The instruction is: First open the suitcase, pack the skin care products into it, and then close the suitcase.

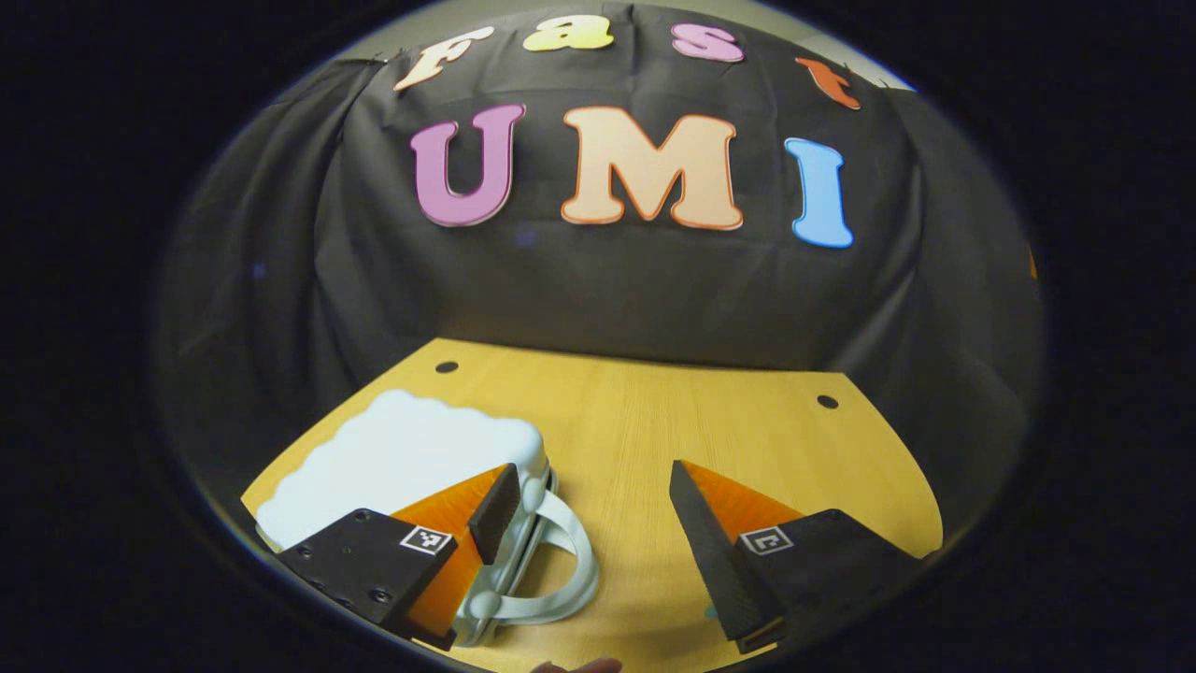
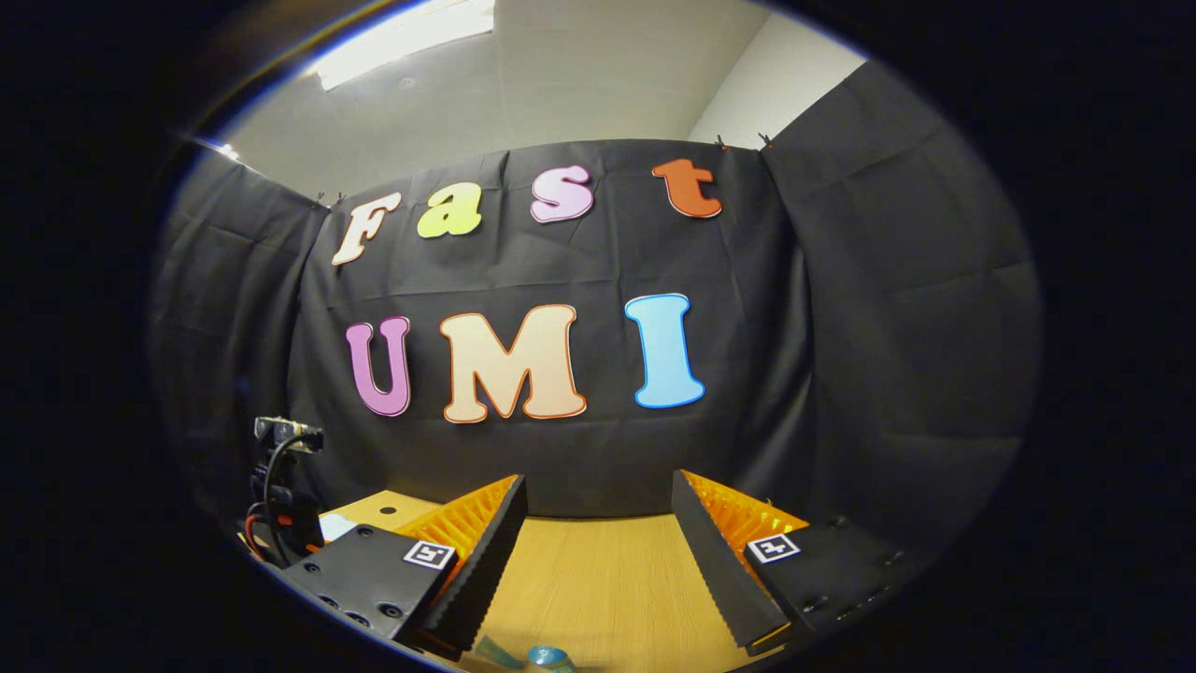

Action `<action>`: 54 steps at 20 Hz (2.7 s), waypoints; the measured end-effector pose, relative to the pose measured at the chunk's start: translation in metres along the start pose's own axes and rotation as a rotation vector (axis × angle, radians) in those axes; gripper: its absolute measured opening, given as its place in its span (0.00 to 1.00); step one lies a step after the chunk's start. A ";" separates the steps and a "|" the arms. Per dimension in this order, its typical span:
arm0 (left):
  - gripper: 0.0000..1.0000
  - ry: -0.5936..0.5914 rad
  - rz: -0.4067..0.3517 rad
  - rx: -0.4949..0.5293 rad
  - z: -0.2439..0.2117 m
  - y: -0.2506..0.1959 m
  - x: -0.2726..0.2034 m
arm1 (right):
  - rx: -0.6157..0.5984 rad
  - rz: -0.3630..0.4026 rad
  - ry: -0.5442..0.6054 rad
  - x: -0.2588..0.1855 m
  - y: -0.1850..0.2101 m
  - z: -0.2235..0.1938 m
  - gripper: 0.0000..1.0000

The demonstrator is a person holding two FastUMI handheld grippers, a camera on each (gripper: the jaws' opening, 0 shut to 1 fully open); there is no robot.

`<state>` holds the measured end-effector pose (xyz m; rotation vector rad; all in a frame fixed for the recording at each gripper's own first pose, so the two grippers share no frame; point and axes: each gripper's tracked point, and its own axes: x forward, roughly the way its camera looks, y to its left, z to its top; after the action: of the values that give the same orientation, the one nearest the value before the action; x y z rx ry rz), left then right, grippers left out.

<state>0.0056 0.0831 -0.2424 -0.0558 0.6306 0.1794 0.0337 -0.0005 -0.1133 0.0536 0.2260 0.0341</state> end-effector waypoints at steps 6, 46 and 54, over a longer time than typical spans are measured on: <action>0.96 0.181 0.016 0.021 -0.051 0.002 0.024 | 0.029 -0.026 0.054 0.003 -0.013 -0.014 0.97; 0.00 0.267 -0.089 0.041 0.015 0.045 -0.013 | 0.004 0.167 0.040 0.013 0.058 -0.031 0.97; 0.00 0.160 -0.073 -0.004 0.082 0.117 -0.022 | 0.016 0.194 0.031 0.021 0.103 -0.032 0.97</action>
<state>0.0139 0.2031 -0.1629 -0.0974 0.7861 0.1065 0.0443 0.1043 -0.1434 0.0910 0.2517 0.2264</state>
